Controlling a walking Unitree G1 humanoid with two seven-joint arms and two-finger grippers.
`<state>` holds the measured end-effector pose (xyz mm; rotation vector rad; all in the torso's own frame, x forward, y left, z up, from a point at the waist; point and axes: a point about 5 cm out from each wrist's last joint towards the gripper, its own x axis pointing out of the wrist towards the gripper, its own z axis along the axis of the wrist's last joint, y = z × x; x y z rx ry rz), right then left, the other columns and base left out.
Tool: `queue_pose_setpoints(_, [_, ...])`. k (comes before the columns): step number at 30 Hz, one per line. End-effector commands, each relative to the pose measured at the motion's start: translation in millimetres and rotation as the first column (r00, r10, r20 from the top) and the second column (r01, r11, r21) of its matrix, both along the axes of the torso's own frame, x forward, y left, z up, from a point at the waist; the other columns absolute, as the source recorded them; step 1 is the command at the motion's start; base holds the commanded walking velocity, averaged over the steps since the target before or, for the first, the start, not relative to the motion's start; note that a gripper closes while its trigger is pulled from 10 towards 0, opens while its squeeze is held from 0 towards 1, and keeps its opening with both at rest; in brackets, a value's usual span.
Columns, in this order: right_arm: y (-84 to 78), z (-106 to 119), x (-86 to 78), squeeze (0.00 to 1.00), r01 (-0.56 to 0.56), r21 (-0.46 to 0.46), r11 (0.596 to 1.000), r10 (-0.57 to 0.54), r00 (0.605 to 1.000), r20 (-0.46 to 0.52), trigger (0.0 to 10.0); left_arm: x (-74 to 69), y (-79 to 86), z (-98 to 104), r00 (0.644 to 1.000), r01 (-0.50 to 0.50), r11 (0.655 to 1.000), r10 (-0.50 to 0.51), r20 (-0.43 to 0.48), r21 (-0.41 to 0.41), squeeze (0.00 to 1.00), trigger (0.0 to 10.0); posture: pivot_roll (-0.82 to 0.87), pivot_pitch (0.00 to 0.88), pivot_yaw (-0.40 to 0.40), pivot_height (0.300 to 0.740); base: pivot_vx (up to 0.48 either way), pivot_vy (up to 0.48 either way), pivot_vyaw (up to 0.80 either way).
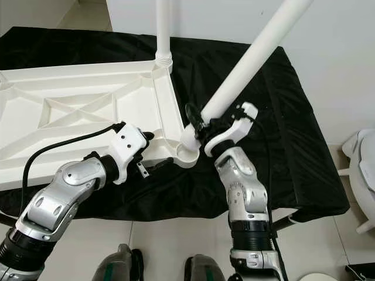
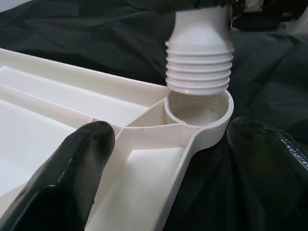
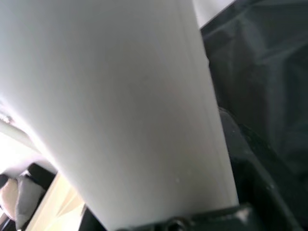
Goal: Building children table
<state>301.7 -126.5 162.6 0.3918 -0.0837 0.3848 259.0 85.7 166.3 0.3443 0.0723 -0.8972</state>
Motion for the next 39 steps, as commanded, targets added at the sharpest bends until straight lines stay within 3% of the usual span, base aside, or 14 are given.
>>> queue_pose_setpoints(1, [-3.7, -14.7, -1.5, 0.00, 0.014, -0.003, 1.000, -0.014, 0.998, -0.061, 10.0, -3.0, -2.9, 2.9, 0.999, 0.033, 0.999, -0.033, 0.000, -0.001, 0.00, 10.0, -0.11, 0.066, -0.032, 0.740, 0.000, 0.000, 0.00])
queue_pose_setpoints(8, [-4.7, -24.2, -2.3, 0.00, 0.020, -0.033, 0.999, -0.023, 0.995, -0.094, 10.0, -3.7, -3.7, 2.5, 0.999, 0.039, 0.999, -0.039, -0.001, 0.000, 0.00, 10.0, -0.11, 0.061, -0.029, 0.740, 0.000, 0.000, 0.00])
queue_pose_setpoints(11, [-1.2, -20.8, -3.3, 0.00, 0.006, -0.108, 0.994, -0.012, 0.998, -0.053, 10.0, -3.1, -4.1, 3.6, 0.999, 0.040, 0.999, -0.040, 0.001, 0.000, 0.00, 10.0, -0.11, 0.061, -0.030, 0.740, 0.000, 0.000, 0.00])
queue_pose_setpoints(15, [5.5, -15.0, -4.6, 0.00, -0.024, -0.115, 0.993, 0.023, 1.000, -0.014, 10.0, -2.3, -4.2, 3.7, 0.999, 0.038, 0.999, -0.038, 0.004, 0.002, 0.00, 10.0, -0.11, 0.060, -0.030, 0.740, 0.000, 0.000, 0.00])
queue_pose_setpoints(19, [20.3, 9.0, -8.4, 0.00, -0.123, 0.034, 0.992, 0.120, 0.990, 0.070, 10.0, -1.4, -3.8, 4.8, 0.999, 0.031, 1.000, -0.031, 0.009, 0.001, 0.00, 10.0, -0.11, 0.061, -0.032, 0.740, 0.000, 0.000, 0.00])
queue_pose_setpoints(25, [25.3, 19.3, -8.5, 0.00, -0.155, 0.070, 0.985, 0.147, 0.984, 0.099, 10.0, -1.7, -2.9, 4.8, 1.000, 0.024, 1.000, -0.024, 0.009, 0.001, 0.00, 10.0, -0.10, 0.066, -0.037, 0.740, 0.000, 0.000, 0.00])
queue_pose_setpoints(28, [26.3, 17.2, -8.1, 0.00, -0.159, 0.066, 0.985, 0.153, 0.984, 0.087, 10.0, -2.4, -2.9, 4.8, 1.000, 0.020, 1.000, -0.020, 0.009, -0.001, 0.00, 10.0, -0.10, 0.068, -0.037, 0.740, 0.000, 0.000, 0.00])
queue_pose_setpoints(31, [22.5, 0.6, -6.3, 0.00, -0.125, 0.020, 0.992, 0.125, 0.992, 0.019, 10.0, -2.9, -2.7, 5.0, 1.000, 0.016, 1.000, -0.016, 0.009, -0.003, 0.00, 10.0, -0.10, 0.072, -0.039, 0.740, 0.000, 0.000, 0.00])
queue_pose_setpoints(39, [4.5, -18.1, -4.0, 0.00, -0.018, -0.064, 0.998, 0.014, 0.998, -0.067, 10.0, -2.6, -1.8, 4.8, 1.000, 0.013, 1.000, -0.013, 0.007, -0.004, 0.00, 10.0, -0.11, 0.078, -0.034, 0.740, 0.000, 0.000, 0.00])
